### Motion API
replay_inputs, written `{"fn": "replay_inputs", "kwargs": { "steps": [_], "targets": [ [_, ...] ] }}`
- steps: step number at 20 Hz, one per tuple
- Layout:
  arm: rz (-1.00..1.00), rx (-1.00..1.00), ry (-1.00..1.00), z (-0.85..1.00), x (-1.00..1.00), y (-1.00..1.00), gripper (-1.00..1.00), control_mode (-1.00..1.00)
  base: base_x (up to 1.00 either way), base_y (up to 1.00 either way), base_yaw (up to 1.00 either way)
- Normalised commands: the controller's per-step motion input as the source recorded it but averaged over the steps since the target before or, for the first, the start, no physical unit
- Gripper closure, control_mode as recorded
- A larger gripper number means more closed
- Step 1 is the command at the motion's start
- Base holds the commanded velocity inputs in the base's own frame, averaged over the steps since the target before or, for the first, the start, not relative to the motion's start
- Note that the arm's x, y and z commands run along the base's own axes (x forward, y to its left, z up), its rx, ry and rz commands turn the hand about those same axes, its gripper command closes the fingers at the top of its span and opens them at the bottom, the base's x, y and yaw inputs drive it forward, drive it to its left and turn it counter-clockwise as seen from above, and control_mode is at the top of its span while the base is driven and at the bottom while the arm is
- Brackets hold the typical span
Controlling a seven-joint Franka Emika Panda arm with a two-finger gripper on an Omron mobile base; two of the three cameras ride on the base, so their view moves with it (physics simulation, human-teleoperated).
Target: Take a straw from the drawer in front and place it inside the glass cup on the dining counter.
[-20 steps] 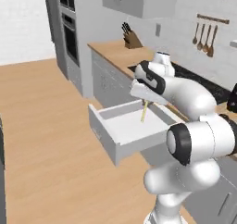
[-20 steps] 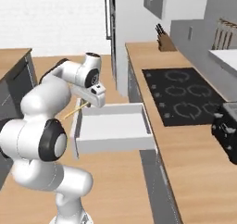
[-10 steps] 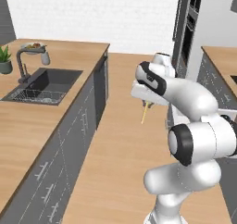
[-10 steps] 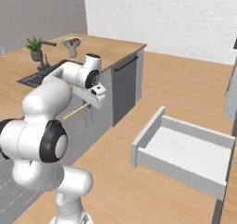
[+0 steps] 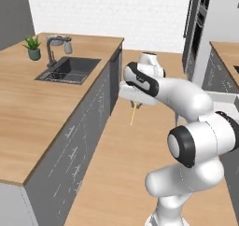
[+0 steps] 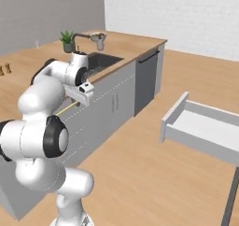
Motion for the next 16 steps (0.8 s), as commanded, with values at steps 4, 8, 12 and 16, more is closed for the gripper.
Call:
{"fn": "replay_inputs", "kwargs": {
  "steps": [4, 8, 12, 16],
  "targets": [
    [0.0, 0.0, 0.0, 0.0, 0.0, 0.0, 1.0, 1.0, -0.93, 0.73, -0.15],
    [0.0, 0.0, 0.0, 0.0, 0.0, 0.0, 1.0, 1.0, -0.35, 0.97, -0.16],
    [0.0, 0.0, 0.0, 0.0, 0.0, 0.0, 1.0, 1.0, 0.0, 1.0, -0.19],
    [0.0, 0.0, 0.0, 0.0, 0.0, 0.0, 1.0, 1.0, -0.04, 1.0, -0.21]
  ]
}}
